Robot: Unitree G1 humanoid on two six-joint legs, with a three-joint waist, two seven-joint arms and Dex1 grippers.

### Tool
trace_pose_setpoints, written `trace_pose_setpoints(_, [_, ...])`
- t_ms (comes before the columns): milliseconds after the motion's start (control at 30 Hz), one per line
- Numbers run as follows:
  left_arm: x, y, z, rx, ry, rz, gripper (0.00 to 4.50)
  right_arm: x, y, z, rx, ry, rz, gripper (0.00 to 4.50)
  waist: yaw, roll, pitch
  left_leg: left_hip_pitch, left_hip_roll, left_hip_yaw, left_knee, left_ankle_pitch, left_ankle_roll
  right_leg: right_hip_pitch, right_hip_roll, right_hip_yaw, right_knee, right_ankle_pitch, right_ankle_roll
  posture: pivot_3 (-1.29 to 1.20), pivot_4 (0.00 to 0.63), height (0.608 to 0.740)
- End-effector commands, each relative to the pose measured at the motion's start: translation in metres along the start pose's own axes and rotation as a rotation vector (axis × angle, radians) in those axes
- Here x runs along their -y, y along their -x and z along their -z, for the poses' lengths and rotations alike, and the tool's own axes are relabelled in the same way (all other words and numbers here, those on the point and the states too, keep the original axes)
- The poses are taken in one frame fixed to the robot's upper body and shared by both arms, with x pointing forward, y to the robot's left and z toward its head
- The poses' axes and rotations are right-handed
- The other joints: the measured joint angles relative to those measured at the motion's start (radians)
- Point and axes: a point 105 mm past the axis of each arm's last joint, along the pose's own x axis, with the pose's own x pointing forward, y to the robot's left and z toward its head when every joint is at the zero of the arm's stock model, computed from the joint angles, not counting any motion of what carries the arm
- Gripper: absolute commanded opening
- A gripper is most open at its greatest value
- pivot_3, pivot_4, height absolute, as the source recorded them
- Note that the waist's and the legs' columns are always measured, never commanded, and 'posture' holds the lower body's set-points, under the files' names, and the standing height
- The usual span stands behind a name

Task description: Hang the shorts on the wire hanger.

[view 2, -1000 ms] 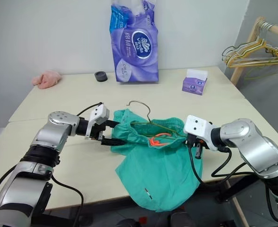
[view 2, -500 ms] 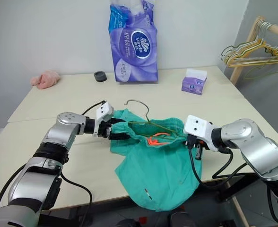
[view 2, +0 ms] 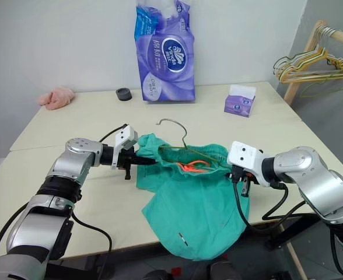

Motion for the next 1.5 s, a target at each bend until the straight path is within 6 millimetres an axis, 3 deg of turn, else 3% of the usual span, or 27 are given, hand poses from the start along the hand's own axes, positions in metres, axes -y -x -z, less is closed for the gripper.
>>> trace_pose_setpoints(33, [-0.017, 0.017, -0.017, 0.037, -0.042, -0.094, 0.03, 0.003, 0.01, -0.002, 0.009, 0.019, 0.025, 0.0, 0.002, 0.0, 0.0, 0.0, 0.0, 0.0, 0.0, 0.0, 0.0, 0.0, 0.0, 0.0, 0.0, 0.0, 0.0, -0.21, 0.059, 0.74])
trace_pose_setpoints(433, [-0.023, 0.02, -0.006, 0.031, -0.008, -0.141, 0.03, -0.001, 0.018, 0.007, -0.008, -0.005, 0.022, 0.0, 0.002, 0.0, 0.0, 0.0, 0.0, 0.0, 0.0, 0.0, 0.0, 0.0, 0.0, 0.0, 0.0, 0.0, 0.0, -0.2, 0.055, 0.74])
trace_pose_setpoints(700, [-0.002, 0.012, 0.003, 0.001, -0.006, -0.019, 0.03, 0.001, 0.016, -0.002, 0.032, -0.005, 0.029, 0.0, 0.002, 0.0, 0.0, 0.0, 0.0, 0.0, 0.0, 0.0, 0.0, 0.0, 0.0, 0.0, 0.0, 0.0, 0.0, -0.2, 0.051, 0.74])
trace_pose_setpoints(833, [-0.003, 0.009, -0.003, 0.029, -0.009, -0.036, 0.9, 0.002, 0.015, -0.004, 0.039, -0.006, 0.028, 0.0, 0.004, 0.0, 0.0, 0.0, 0.0, 0.0, 0.0, 0.0, 0.0, 0.0, 0.0, 0.0, 0.0, 0.0, 0.0, -0.2, 0.049, 0.74])
trace_pose_setpoints(1233, [-0.006, 0.012, -0.045, 0.223, -0.028, -0.085, 4.48, 0.002, 0.012, -0.009, 0.077, -0.033, 0.041, 0.0, 0.005, 0.0, 0.0, 0.0, 0.0, 0.0, 0.0, 0.0, 0.0, 0.0, -0.001, 0.0, 0.0, 0.0, 0.0, -0.2, 0.05, 0.74])
trace_pose_setpoints(1500, [-0.027, 0.057, -0.053, 0.254, -0.057, -0.253, 4.48, 0.005, 0.018, -0.015, 0.18, -0.199, 0.09, 0.0, 0.003, 0.0, 0.0, 0.0, 0.0, -0.001, 0.0, 0.0, 0.0, -0.001, -0.001, 0.0, 0.001, 0.0, 0.0, -0.2, 0.061, 0.74])
